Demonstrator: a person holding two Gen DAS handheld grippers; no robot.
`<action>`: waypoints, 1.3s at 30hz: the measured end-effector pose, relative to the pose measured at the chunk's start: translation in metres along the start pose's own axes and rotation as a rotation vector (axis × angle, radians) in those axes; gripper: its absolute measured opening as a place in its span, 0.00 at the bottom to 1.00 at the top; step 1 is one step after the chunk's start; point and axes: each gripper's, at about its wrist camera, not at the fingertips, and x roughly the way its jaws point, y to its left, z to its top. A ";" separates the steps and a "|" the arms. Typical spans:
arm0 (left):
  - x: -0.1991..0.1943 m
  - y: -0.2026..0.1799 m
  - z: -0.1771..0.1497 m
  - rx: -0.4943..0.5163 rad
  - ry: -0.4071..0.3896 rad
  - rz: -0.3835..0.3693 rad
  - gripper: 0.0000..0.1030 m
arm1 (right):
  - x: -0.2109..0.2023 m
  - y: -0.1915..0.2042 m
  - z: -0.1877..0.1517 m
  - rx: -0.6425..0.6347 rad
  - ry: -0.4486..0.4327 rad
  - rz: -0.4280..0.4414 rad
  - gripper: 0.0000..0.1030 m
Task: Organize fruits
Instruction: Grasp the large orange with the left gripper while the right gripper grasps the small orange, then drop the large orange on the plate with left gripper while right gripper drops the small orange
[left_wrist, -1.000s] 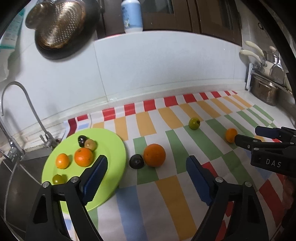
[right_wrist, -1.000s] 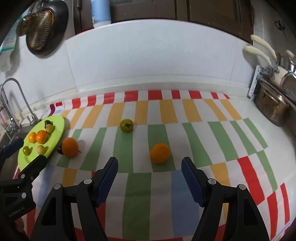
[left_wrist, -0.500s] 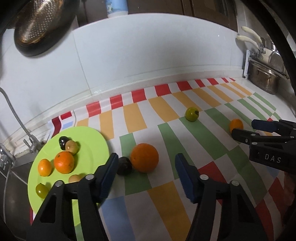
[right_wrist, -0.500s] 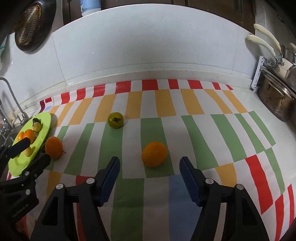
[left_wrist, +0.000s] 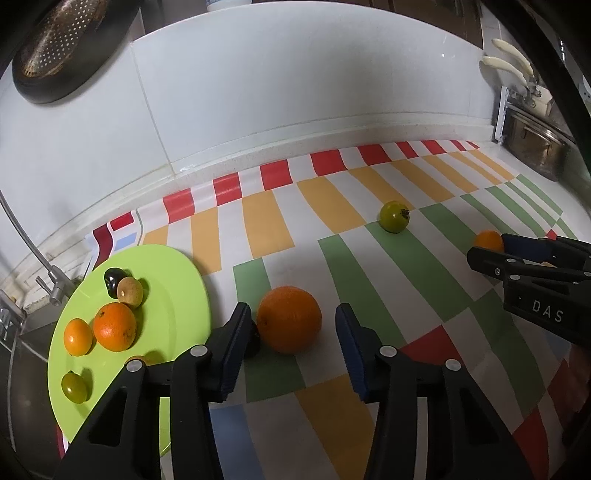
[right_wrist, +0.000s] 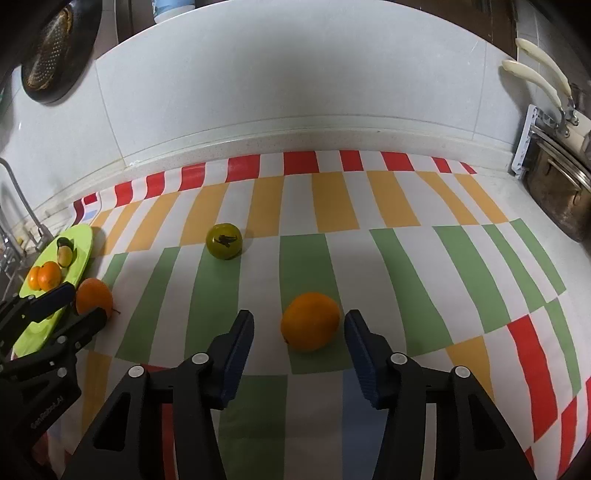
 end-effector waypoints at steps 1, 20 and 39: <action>0.001 0.000 0.000 0.000 0.003 -0.002 0.41 | 0.001 0.000 0.000 0.000 0.001 -0.002 0.47; 0.000 0.002 0.004 -0.011 -0.011 -0.010 0.35 | 0.000 0.001 0.000 -0.021 0.006 0.016 0.33; -0.063 0.015 -0.001 -0.085 -0.112 -0.038 0.35 | -0.054 0.037 0.004 -0.109 -0.083 0.112 0.33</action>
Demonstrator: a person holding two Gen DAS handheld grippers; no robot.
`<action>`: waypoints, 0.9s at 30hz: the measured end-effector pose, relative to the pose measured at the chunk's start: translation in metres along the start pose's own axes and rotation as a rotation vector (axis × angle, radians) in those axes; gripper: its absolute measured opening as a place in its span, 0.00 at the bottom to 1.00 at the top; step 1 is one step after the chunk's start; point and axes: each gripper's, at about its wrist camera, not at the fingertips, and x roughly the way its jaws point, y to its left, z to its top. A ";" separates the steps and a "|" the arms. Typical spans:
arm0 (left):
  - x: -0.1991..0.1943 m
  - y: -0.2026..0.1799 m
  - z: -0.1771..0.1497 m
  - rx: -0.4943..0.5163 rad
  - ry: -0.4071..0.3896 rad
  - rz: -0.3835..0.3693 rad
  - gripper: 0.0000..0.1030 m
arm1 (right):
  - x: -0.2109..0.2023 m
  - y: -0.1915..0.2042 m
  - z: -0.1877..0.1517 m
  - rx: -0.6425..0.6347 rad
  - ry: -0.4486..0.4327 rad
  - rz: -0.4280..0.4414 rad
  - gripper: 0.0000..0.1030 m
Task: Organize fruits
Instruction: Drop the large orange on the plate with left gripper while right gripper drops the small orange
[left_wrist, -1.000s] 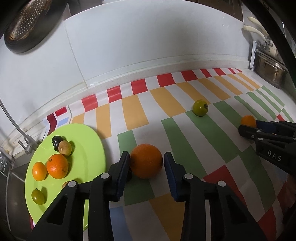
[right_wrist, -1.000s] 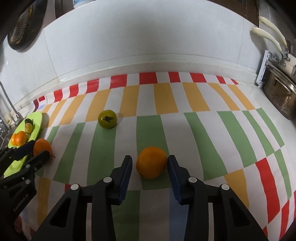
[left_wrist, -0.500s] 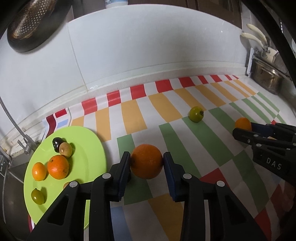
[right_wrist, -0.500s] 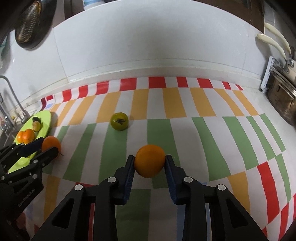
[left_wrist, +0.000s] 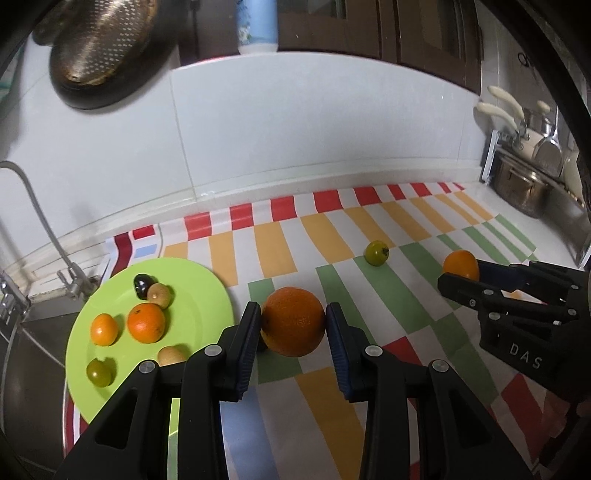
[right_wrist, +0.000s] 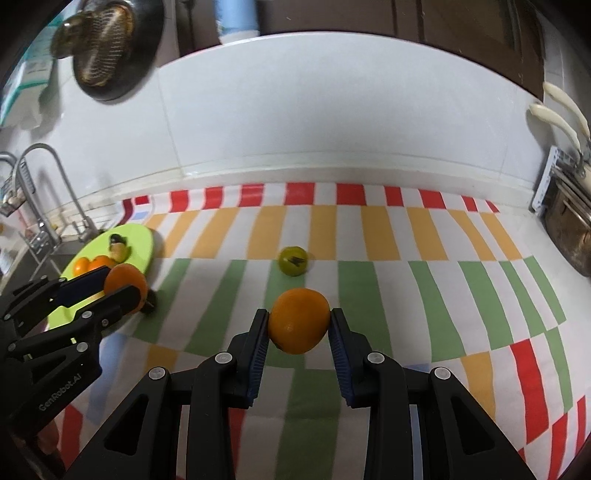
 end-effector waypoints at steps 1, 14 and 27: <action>-0.005 0.002 -0.001 -0.005 -0.006 0.002 0.35 | -0.003 0.002 0.000 -0.006 -0.005 0.005 0.33; -0.057 0.021 -0.017 -0.061 -0.067 0.061 0.35 | -0.041 0.042 0.000 -0.086 -0.074 0.069 0.33; -0.090 0.058 -0.033 -0.112 -0.097 0.142 0.35 | -0.056 0.094 0.007 -0.162 -0.125 0.162 0.33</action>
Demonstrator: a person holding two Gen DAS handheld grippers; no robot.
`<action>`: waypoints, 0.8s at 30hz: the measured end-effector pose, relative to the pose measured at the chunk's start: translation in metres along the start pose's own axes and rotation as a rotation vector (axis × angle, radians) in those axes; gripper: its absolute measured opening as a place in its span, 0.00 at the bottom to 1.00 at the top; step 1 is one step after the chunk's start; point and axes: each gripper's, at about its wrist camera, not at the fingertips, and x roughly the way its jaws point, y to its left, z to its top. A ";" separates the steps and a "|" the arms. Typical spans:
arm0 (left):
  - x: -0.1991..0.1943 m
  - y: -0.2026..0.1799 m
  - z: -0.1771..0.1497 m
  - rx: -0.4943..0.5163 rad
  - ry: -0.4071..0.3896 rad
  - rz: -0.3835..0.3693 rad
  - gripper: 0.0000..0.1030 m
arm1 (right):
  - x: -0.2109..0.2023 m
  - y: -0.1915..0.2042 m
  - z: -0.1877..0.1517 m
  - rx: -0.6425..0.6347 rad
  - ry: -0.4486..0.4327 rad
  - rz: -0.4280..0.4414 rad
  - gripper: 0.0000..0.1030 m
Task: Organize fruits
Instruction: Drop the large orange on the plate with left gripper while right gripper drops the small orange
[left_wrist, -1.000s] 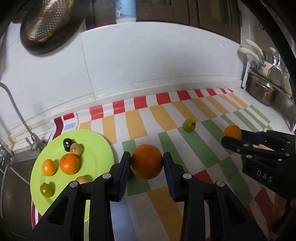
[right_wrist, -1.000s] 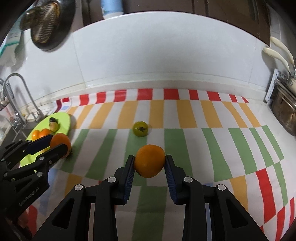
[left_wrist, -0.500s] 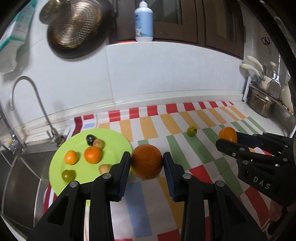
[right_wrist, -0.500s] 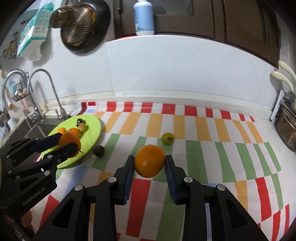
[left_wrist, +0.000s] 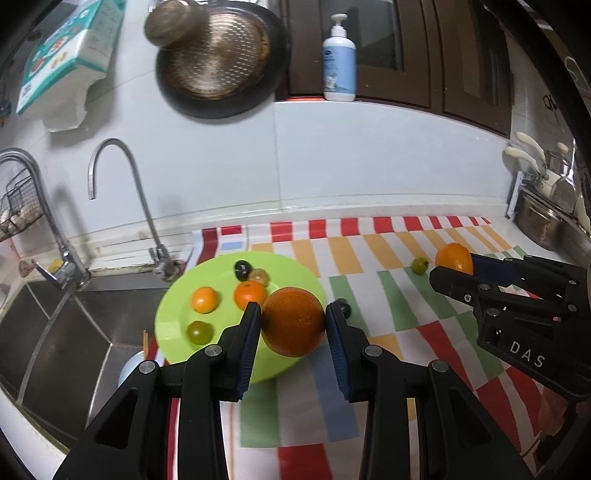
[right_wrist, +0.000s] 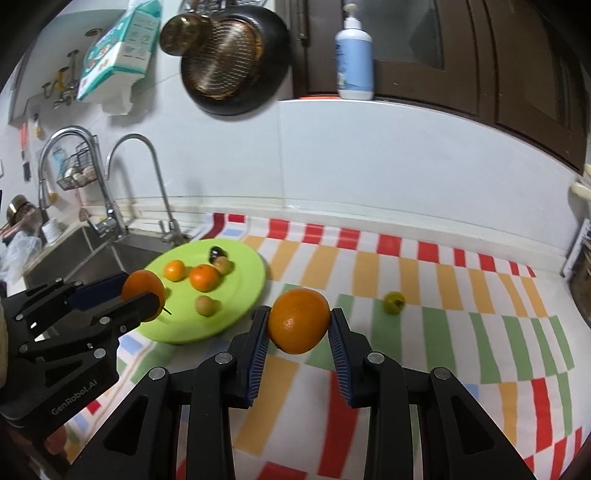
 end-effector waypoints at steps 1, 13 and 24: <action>-0.001 0.004 0.000 -0.005 -0.003 0.005 0.35 | 0.001 0.003 0.002 -0.003 -0.003 0.008 0.33; 0.002 0.035 0.002 -0.048 -0.014 0.058 0.34 | 0.026 0.034 0.023 -0.050 0.013 0.103 0.33; 0.030 0.057 0.005 -0.093 0.017 0.081 0.34 | 0.069 0.048 0.041 -0.099 0.055 0.171 0.33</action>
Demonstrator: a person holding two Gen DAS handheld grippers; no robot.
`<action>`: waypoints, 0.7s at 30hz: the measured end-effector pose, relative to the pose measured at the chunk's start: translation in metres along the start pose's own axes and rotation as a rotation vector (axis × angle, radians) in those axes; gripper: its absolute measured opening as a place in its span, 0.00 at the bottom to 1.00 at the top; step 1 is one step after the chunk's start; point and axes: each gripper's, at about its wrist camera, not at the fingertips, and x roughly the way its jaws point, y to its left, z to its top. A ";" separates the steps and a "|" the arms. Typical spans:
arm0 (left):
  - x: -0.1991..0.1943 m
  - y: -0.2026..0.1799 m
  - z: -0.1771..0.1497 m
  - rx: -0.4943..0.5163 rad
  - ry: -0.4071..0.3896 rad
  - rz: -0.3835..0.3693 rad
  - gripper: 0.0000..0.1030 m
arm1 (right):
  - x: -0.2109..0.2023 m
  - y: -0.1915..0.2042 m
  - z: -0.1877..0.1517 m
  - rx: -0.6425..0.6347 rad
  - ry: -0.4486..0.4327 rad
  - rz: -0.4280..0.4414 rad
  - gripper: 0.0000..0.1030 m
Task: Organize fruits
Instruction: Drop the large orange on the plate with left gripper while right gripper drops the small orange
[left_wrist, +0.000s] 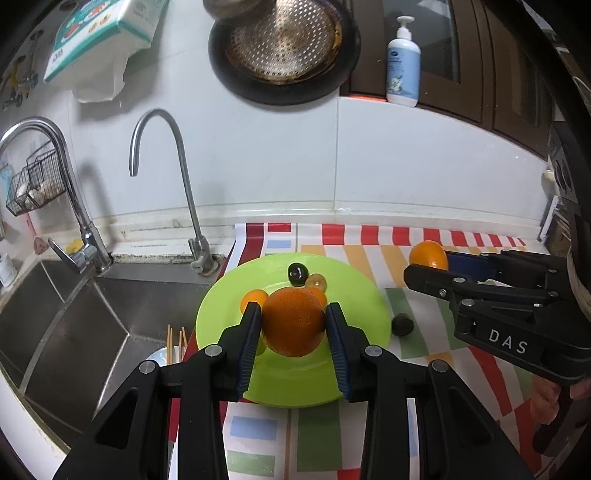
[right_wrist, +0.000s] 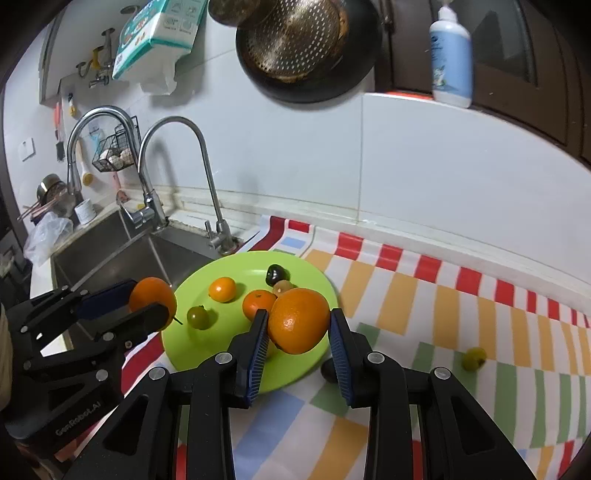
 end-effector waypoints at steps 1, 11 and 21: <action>0.003 0.001 0.000 -0.001 0.004 -0.001 0.34 | 0.004 0.000 0.001 -0.002 0.005 0.004 0.33; 0.037 0.011 0.000 0.002 0.050 -0.012 0.34 | 0.051 -0.002 0.004 -0.032 0.071 0.041 0.33; 0.065 0.017 -0.003 0.001 0.092 -0.032 0.34 | 0.093 -0.006 0.002 -0.038 0.145 0.063 0.33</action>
